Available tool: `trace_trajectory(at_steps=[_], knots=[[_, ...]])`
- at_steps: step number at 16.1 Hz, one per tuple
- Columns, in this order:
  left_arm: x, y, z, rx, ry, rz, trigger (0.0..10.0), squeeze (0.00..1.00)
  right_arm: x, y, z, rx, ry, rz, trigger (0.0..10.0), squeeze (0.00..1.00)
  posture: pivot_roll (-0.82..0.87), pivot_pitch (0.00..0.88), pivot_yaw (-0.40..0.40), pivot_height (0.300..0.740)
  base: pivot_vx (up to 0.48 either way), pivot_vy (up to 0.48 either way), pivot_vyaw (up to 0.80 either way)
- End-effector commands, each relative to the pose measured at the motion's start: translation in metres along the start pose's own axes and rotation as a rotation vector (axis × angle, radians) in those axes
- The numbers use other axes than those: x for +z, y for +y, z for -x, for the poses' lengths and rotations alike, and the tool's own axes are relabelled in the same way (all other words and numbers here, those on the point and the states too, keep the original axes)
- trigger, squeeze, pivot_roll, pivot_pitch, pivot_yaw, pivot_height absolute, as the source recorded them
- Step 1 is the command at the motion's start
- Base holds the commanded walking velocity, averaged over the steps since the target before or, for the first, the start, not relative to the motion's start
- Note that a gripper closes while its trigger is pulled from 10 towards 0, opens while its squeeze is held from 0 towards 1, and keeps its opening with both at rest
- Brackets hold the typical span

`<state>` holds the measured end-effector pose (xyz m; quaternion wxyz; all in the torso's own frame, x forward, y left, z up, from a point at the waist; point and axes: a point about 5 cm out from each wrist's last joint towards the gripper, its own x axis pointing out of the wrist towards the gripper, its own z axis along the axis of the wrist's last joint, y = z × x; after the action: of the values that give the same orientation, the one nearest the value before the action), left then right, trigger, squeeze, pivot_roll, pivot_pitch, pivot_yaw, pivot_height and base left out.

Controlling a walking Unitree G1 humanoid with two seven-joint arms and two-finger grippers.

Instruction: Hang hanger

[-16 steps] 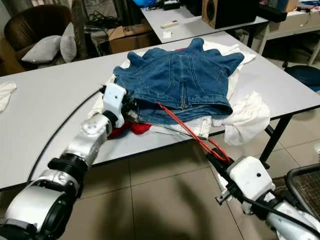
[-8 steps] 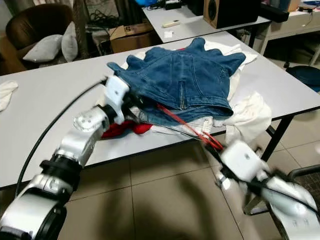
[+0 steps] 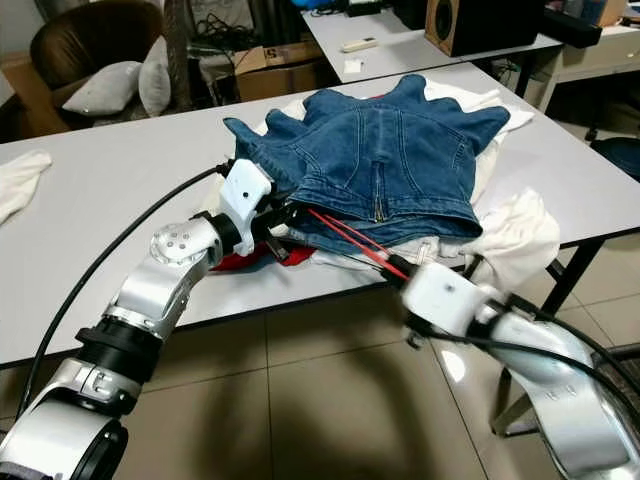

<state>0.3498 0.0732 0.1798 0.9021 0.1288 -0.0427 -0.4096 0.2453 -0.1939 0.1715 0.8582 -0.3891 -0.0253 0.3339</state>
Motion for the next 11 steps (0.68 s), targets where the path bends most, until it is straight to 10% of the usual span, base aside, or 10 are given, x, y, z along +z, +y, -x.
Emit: trace_trajectory(at_steps=[1, 5, 6, 7, 8, 9, 11], knots=[[0.007, -0.002, 0.0, -0.035, -0.005, -0.019, 0.0, 0.0, 0.005, -0.003, -0.009, -0.007, -0.033, 0.053, 10.0, 0.0, -0.12, 0.0, 0.128, 0.74, 0.0, 0.0, 0.0], [0.012, -0.014, -0.003, -0.13, 0.016, -0.005, 0.0, 0.0, 0.01, -0.023, -0.026, -0.116, -0.092, 0.117, 10.0, 0.0, -0.12, 0.0, 0.137, 0.74, 0.0, 0.0, 0.0], [0.012, -0.013, -0.004, -0.115, 0.021, -0.015, 2.8, 0.0, 0.011, -0.024, -0.028, -0.106, -0.114, 0.114, 10.0, 0.0, -0.12, 0.0, 0.138, 0.74, 0.0, 0.0, 0.0], [0.01, -0.01, -0.005, -0.081, 0.034, -0.039, 10.0, 0.0, 0.013, -0.023, -0.028, -0.084, -0.136, 0.109, 10.0, 0.0, -0.12, 0.0, 0.138, 0.74, 0.0, 0.0, 0.0], [0.009, -0.003, -0.007, -0.032, 0.038, -0.035, 10.0, 0.0, 0.015, -0.02, -0.029, -0.044, -0.173, 0.091, 10.0, 0.0, -0.12, 0.0, 0.138, 0.74, 0.0, 0.0, 0.0], [0.012, 0.002, -0.008, 0.004, 0.023, -0.043, 10.0, 1.0, 0.015, -0.018, -0.03, -0.025, -0.184, 0.082, 10.0, 0.0, -0.12, 0.0, 0.14, 0.74, 0.0, 0.0, 0.0], [0.014, 0.003, -0.009, 0.002, 0.014, -0.025, 10.0, 1.0, 0.013, -0.016, -0.03, -0.007, -0.185, 0.082, 10.0, 0.0, -0.12, 0.0, 0.14, 0.74, 0.0, 0.0, 0.0]])
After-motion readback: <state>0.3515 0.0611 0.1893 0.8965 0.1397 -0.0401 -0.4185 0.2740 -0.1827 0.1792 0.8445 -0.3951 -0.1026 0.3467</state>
